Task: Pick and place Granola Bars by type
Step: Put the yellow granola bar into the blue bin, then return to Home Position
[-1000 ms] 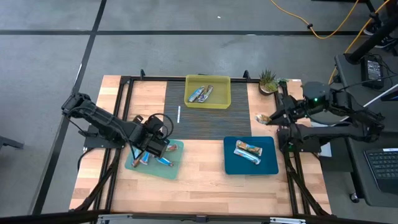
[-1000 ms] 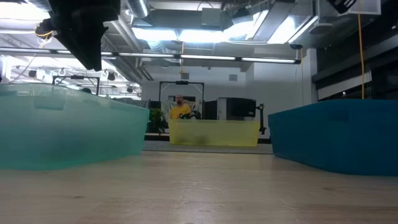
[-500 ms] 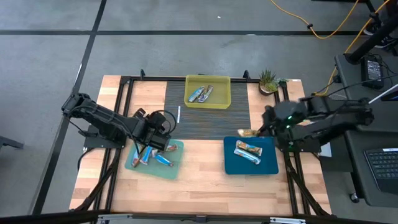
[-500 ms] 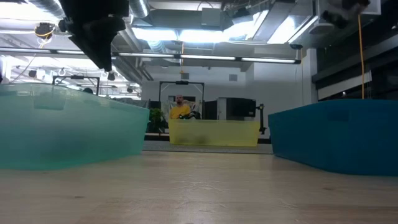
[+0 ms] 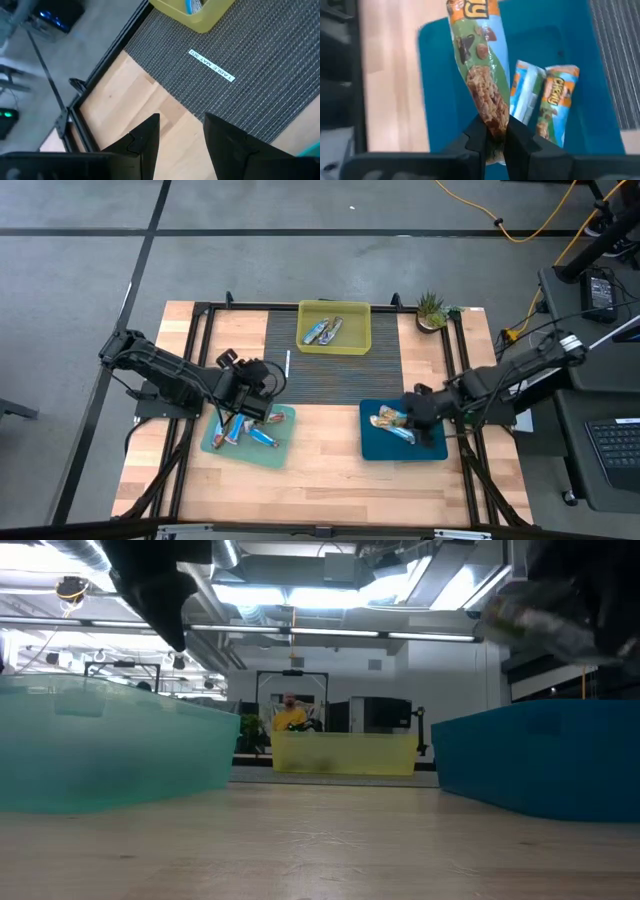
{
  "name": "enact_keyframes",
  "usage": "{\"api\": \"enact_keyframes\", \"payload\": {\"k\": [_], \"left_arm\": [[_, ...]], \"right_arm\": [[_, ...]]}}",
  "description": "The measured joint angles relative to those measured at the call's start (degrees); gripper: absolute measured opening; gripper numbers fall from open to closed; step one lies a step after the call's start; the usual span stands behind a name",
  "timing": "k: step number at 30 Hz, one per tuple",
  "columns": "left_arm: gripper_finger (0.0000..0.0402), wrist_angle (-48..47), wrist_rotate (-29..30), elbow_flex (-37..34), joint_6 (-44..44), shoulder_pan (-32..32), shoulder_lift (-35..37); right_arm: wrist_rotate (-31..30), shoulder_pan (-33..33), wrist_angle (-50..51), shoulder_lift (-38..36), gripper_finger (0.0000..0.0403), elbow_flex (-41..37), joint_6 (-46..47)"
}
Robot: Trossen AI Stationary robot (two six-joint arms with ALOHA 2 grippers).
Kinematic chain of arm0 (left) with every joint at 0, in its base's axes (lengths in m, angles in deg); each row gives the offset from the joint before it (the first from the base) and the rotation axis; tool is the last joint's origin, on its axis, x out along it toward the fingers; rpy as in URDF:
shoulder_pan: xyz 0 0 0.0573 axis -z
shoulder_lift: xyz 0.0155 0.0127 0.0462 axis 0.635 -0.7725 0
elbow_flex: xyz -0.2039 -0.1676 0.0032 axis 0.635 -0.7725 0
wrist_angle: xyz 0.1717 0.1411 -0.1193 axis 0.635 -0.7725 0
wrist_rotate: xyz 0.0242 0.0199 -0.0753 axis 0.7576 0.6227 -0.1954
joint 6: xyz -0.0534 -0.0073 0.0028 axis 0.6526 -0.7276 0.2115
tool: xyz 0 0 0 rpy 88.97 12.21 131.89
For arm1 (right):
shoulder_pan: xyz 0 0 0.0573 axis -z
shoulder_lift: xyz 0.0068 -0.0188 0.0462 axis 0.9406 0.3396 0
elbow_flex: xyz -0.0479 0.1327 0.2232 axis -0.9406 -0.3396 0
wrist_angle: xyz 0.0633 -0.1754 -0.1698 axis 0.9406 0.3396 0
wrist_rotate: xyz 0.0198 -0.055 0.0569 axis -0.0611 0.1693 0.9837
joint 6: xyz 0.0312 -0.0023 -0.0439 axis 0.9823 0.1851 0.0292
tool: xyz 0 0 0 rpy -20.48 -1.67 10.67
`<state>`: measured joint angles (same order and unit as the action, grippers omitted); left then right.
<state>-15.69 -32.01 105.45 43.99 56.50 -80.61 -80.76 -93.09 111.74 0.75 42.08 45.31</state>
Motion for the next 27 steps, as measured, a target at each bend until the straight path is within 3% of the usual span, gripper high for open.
{"api": "enact_keyframes", "payload": {"k": [7, 14, 20, 24, 27], "left_arm": [[0.0143, -2.03, 4.96, -0.02, -2.53, 0.04, 1.56], [0.0143, -1.41, 10.35, -0.02, -4.97, 0.04, 5.63], [0.0143, 1.38, 9.63, -0.02, -4.94, 0.28, 8.41], [0.0143, 5.63, 8.61, -0.02, -1.77, 1.90, 9.30], [0.0143, 9.14, 8.71, 0.00, -2.04, 3.26, 9.43]], "right_arm": [[-2.85, -6.06, -2.41, 10.36, 0.0052, -0.02, 11.12], [-0.25, -9.49, -6.78, 19.23, 0.0052, -0.02, 12.67], [-0.47, -9.69, -6.55, 22.95, 0.0056, -0.02, 10.98], [-4.71, -9.64, -6.48, 23.05, 0.0084, -0.02, 10.79], [-6.17, -9.33, -6.44, 22.05, 0.0132, -0.02, 8.38]]}}
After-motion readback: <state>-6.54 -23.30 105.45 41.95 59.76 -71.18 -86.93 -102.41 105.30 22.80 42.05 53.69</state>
